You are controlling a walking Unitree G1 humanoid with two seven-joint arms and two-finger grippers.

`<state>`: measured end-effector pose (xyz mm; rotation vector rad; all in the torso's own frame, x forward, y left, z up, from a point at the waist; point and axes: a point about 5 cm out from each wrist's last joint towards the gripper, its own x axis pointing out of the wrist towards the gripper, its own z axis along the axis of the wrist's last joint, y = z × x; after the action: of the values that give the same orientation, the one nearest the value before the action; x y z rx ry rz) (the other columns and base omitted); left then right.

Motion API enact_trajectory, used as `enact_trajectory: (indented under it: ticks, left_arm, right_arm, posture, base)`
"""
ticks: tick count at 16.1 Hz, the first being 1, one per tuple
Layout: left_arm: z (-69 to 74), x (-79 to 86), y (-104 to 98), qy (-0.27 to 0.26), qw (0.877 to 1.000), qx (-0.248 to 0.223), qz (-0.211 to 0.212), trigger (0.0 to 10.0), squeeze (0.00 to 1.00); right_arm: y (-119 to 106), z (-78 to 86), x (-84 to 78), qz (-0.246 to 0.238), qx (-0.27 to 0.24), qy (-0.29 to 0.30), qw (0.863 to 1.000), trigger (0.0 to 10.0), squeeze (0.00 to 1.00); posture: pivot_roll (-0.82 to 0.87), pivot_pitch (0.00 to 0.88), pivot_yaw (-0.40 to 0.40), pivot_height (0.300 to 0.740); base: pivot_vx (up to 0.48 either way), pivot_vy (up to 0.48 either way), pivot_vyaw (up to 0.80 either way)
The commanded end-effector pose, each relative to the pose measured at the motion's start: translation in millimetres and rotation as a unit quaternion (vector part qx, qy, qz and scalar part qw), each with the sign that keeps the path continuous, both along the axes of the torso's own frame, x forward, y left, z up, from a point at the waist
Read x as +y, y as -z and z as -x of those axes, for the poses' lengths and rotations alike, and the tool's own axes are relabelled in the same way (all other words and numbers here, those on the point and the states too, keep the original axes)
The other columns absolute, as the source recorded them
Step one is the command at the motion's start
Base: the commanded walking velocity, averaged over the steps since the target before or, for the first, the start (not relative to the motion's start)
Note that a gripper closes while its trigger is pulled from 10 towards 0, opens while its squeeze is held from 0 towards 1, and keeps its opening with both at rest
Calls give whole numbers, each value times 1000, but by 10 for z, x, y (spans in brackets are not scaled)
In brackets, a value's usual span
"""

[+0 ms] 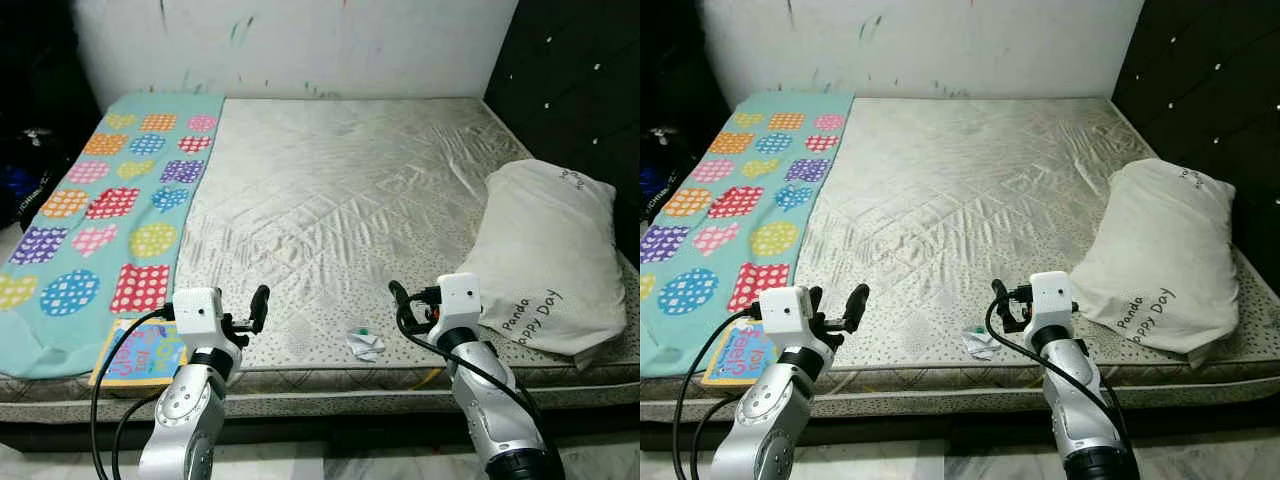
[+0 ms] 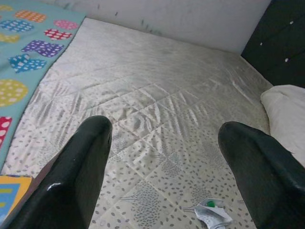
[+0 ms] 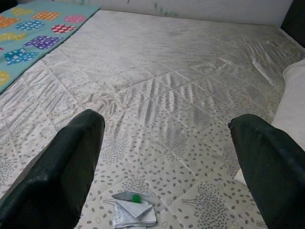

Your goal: Clean up the room

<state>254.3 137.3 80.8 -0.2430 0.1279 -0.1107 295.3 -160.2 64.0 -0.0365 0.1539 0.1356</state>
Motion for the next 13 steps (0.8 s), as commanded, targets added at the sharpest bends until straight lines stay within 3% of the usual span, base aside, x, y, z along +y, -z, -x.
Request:
enact_trajectory:
  ticks: [1, 4, 8, 10, 13]
  left_arm:
    - [-2, 11, 27, -9, 1000, 11, -7, 10000, 0]
    - [1, 23, 38, -14, 1000, 15, -9, 10000, 0]
    - [144, 243, 75, -19, 998, 40, -37, 10000, 0]
    - [240, 419, 128, -35, 996, 59, -49, 10000, 0]
    - [248, 411, 142, -27, 996, 66, -54, 10000, 0]
  right_arm:
    - [-17, -10, -46, -8, -1, 11, 1000, 10000, 0]
    - [-31, -13, -37, -13, -4, 10, 1000, 10000, 0]
    - [-99, 31, -114, -20, -13, 28, 999, 10000, 0]
    - [-100, 149, -237, -9, -9, 49, 999, 10000, 0]
    - [-39, 210, -317, -4, 5, 62, 998, 10000, 0]
  posture:
    - [-57, 0, -27, 740]
    - [-57, 0, -27, 740]
    - [-71, 0, -15, 740]
    - [-82, 0, -4, 740]
    - [-80, 0, -2, 740]
  base:
    - [0, 0, 0]
    - [0, 0, 0]
    - [0, 0, 0]
    - [0, 0, 0]
    - [0, 0, 0]
